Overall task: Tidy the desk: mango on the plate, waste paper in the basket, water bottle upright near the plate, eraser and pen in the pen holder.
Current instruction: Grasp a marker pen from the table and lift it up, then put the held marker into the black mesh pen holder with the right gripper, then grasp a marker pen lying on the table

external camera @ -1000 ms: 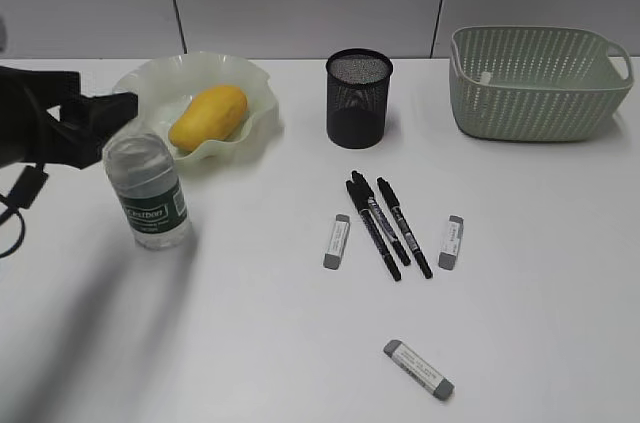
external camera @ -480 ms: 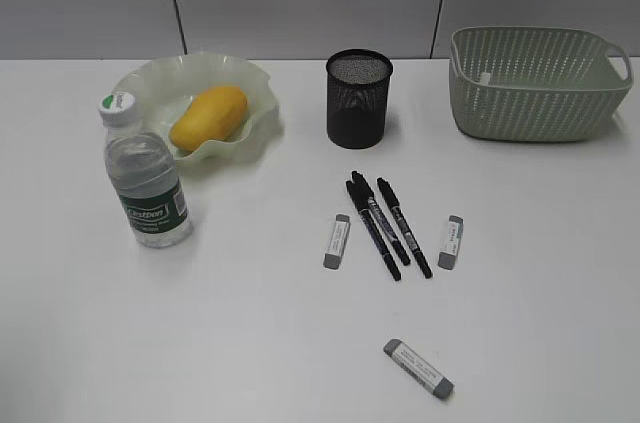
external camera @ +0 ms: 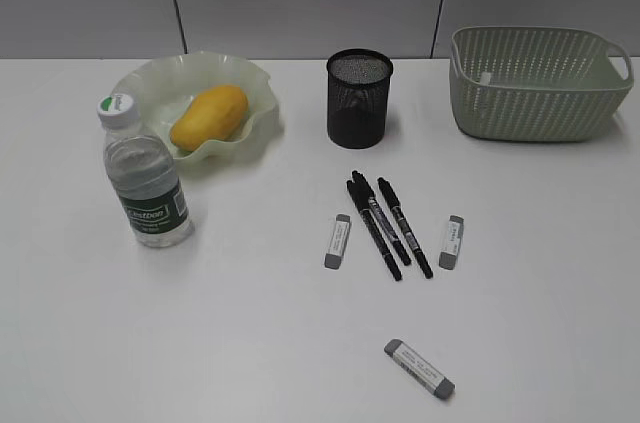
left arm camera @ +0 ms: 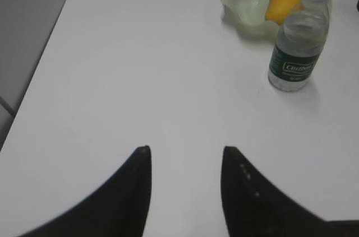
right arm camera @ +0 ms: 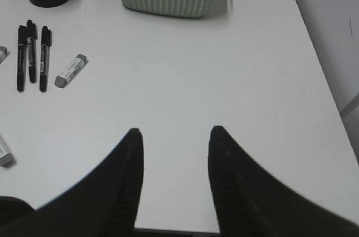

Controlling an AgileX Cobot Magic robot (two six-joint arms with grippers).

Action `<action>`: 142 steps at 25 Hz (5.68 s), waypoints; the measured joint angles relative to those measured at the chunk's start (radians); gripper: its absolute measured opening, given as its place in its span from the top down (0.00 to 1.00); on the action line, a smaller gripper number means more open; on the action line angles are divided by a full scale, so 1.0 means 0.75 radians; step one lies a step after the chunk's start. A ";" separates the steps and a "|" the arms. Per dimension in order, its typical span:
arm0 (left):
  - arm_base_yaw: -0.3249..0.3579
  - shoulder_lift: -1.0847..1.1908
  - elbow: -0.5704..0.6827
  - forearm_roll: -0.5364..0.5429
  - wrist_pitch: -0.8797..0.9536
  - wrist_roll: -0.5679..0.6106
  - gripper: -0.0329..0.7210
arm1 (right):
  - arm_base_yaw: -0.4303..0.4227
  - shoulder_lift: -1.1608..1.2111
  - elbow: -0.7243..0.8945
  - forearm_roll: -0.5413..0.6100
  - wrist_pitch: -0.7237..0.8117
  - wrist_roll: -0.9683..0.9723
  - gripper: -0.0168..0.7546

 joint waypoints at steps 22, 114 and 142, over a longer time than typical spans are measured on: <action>0.000 -0.016 0.046 -0.037 -0.137 0.033 0.63 | 0.117 1.605 -0.156 0.568 -0.498 -0.441 0.56; 0.000 -0.004 0.046 -0.042 -0.137 0.034 0.64 | 0.487 2.984 -0.978 0.082 -2.578 0.084 0.76; 0.000 0.234 0.046 -0.062 -0.144 0.090 0.64 | 0.484 1.297 -0.307 0.020 0.173 0.166 0.54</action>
